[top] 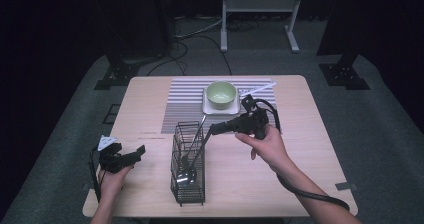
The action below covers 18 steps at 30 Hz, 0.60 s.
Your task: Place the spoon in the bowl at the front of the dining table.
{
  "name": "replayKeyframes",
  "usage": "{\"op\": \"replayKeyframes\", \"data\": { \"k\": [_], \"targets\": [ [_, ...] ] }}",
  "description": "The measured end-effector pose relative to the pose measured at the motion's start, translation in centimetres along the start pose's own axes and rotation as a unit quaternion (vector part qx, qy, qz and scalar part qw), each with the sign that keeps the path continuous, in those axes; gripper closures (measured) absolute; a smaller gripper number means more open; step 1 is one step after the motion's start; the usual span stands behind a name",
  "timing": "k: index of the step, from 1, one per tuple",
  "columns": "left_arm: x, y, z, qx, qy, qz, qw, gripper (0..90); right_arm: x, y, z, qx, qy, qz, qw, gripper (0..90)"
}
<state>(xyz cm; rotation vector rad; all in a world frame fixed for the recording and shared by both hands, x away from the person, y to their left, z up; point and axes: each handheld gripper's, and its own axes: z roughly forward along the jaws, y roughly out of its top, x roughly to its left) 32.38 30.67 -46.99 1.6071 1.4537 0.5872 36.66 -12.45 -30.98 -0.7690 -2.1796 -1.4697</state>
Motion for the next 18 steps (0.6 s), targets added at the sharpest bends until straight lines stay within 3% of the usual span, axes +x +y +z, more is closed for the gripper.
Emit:
{"op": "replayKeyframes", "data": {
  "k": [18],
  "targets": [
    [0.1,0.0,0.0,0.001,0.0,0.001,1.0,0.0,0.2,0.5,-2.2,-0.03,0.007,0.006,0.9995,89.1]
  ]
}}
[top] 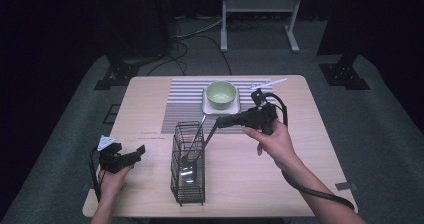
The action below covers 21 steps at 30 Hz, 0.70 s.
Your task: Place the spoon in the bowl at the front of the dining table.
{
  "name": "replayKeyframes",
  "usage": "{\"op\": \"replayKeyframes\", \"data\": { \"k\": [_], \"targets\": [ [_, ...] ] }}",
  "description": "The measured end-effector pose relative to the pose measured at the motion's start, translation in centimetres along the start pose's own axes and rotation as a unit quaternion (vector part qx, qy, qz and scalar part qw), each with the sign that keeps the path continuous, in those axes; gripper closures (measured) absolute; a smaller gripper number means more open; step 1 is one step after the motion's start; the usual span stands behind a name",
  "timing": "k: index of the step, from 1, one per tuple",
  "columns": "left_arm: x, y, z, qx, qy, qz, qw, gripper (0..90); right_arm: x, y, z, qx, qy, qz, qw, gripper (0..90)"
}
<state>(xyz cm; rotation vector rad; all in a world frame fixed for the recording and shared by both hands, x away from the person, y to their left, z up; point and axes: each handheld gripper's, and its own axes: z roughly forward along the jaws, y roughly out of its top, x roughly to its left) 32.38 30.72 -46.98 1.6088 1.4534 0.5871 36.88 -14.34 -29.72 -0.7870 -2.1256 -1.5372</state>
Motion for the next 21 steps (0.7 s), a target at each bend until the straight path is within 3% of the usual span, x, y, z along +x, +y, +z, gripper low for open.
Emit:
{"op": "replayKeyframes", "data": {
  "k": [11,21],
  "targets": [
    [0.0,0.0,-0.1,0.0,0.0,0.0,1.0,0.0,-0.1,-0.1,-1.3,-0.009,-0.01,0.003,0.9999,89.0],
    [0.0,0.0,0.0,0.0,0.001,0.0,1.0,0.0,-1.1,-0.6,-3.4,-0.026,-0.01,0.022,0.9994,89.1]
  ]
}}
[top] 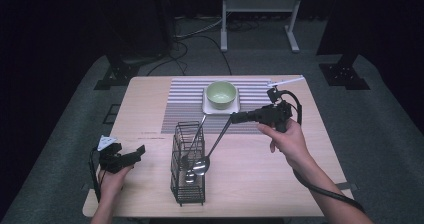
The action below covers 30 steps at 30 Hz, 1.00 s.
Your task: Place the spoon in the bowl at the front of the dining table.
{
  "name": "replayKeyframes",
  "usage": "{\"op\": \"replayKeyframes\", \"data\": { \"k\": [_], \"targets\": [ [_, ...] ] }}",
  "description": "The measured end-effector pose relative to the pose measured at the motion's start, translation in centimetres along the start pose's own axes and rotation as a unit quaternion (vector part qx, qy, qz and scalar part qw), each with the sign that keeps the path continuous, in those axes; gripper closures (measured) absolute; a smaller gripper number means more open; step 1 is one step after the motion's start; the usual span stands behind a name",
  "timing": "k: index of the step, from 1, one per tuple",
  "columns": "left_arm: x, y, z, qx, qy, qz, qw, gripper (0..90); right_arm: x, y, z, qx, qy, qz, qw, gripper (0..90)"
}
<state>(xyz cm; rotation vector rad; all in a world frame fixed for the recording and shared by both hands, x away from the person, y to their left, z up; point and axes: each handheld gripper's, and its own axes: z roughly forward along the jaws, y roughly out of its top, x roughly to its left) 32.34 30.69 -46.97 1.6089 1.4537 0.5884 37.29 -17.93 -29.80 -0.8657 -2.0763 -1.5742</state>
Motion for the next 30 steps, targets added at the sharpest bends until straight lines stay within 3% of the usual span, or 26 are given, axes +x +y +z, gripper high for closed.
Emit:
{"op": "replayKeyframes", "data": {
  "k": [13,30],
  "targets": [
    [0.0,0.0,0.0,0.001,-0.001,-0.002,1.0,0.0,-1.4,-1.2,-2.2,-0.019,-0.005,0.018,0.9996,89.0],
    [0.0,0.0,0.1,0.001,-0.001,-0.003,1.0,0.0,-3.5,-2.9,-3.1,-0.026,-0.017,0.038,0.9988,89.0]
  ]
}}
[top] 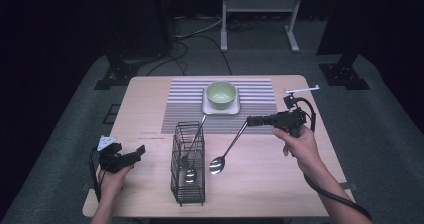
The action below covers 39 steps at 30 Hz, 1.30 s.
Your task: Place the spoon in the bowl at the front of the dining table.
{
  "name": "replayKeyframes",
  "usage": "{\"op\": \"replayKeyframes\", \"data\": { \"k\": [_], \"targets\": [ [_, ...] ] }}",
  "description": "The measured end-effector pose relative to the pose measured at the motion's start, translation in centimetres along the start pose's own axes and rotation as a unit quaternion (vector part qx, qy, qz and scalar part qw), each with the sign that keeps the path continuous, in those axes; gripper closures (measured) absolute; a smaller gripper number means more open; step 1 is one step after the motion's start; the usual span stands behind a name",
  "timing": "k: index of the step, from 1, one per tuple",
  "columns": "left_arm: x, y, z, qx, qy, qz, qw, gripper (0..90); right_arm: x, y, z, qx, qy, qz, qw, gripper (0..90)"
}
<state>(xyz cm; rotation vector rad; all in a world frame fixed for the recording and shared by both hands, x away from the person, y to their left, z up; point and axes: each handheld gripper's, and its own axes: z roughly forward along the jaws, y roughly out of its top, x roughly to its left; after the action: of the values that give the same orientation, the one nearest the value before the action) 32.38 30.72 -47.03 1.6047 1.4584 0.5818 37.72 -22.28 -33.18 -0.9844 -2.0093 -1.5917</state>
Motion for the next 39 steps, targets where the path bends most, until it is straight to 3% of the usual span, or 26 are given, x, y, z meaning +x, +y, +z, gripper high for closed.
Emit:
{"op": "replayKeyframes", "data": {
  "k": [21,39],
  "targets": [
    [-0.1,0.0,0.1,0.0,-0.001,0.0,1.0,0.0,-2.7,-1.5,-1.5,-0.005,-0.035,0.027,0.999,88.9],
    [0.0,0.0,0.1,0.0,0.0,-0.001,1.0,0.0,-4.7,-1.5,-2.2,-0.014,-0.069,0.042,0.9967,88.9]
  ]
}}
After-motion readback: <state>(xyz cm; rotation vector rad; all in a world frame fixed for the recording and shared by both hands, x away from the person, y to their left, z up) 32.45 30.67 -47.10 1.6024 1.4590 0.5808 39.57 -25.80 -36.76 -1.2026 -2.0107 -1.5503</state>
